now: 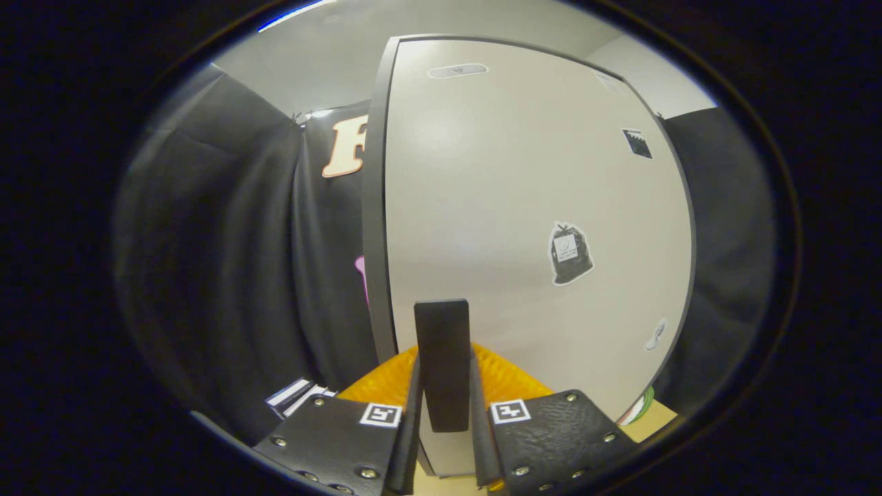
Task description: Open the shoe cabinet door, grab the shoes and put them into the shoe cabinet, then close the shoe cabinet door.
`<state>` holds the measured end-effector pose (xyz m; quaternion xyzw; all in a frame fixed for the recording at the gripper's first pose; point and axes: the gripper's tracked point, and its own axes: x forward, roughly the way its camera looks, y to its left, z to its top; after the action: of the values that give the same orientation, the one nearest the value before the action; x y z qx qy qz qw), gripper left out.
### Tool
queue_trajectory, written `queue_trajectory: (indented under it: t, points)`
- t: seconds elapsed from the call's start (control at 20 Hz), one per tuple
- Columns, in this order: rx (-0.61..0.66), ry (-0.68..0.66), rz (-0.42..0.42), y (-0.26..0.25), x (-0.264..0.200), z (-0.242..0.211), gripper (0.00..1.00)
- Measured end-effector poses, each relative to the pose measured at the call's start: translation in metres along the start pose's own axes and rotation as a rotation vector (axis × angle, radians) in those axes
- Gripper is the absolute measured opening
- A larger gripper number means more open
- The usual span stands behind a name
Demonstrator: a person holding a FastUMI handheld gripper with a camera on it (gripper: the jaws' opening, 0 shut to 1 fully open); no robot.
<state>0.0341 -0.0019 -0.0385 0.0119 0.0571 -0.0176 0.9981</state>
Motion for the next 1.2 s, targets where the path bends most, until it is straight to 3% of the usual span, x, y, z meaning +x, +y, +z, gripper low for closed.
queue_trajectory:
  t: [0.55,0.65,1.2]
  points:
    - [-0.004,-0.016,0.005,-0.012,-0.044,0.001,0.32]
    - [0.018,-0.016,0.026,-0.014,-0.055,0.003,0.23]
    - [-0.005,-0.004,0.097,-0.052,-0.126,0.006,0.23]
